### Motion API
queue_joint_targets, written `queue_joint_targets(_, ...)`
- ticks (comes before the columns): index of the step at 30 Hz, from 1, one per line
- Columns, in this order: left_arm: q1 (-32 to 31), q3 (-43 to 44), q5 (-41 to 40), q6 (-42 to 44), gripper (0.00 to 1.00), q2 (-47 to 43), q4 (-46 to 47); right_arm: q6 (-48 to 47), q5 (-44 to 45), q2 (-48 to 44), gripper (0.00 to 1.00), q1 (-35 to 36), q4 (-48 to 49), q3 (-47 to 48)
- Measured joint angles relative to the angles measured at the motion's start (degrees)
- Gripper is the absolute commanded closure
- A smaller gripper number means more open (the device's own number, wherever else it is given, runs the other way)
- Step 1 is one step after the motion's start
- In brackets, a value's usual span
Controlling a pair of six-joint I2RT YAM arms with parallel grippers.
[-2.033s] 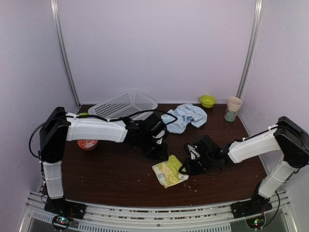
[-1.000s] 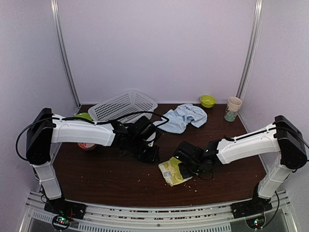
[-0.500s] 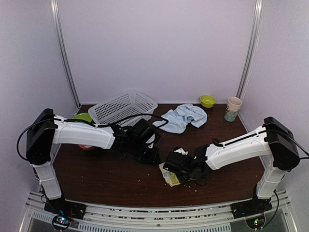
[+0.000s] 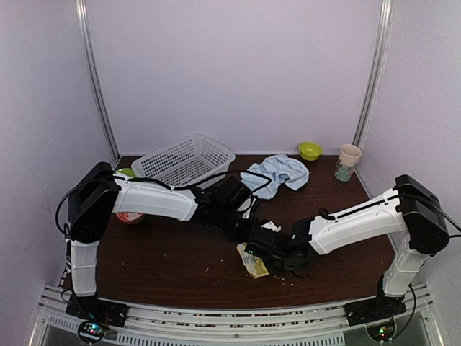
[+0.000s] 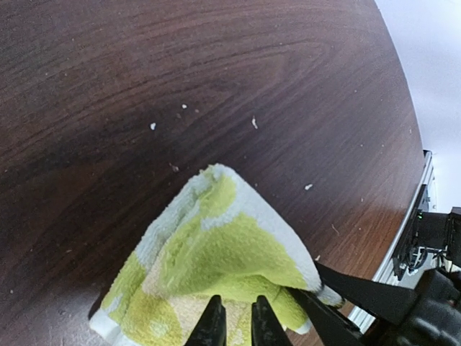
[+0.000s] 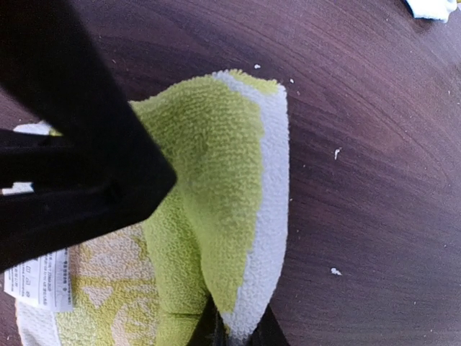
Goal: Roll the towels
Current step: Roll the towel at the center of the board.
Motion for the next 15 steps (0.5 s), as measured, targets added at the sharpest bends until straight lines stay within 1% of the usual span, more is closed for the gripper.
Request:
queue_joint_targets(8, 0.07, 2.62, 0.72, -0.04, 0.92, 3.1, -0.37, -0.02, -1.46, -0.68, 1.0, -0.31, 0.17, -0.76)
queue_joint_targets(10, 0.13, 2.82, 0.83, -0.11, 0.94, 3.41, -0.35, -0.04, -2.19, -1.2, 0.88, -0.33, 0.13, -1.09)
queue_joint_targets(12, 0.31, 3.02, 1.22, -0.17, 0.97, 3.85, -0.15, 0.0, -3.32, -1.92, 0.79, -0.42, -0.37, -1.51)
queue_joint_targets(15, 0.48, 3.02, 1.46, -0.39, 1.0, 4.83, 0.0, -0.33, -5.03, -3.58, 0.73, -0.39, -1.2, -2.14)
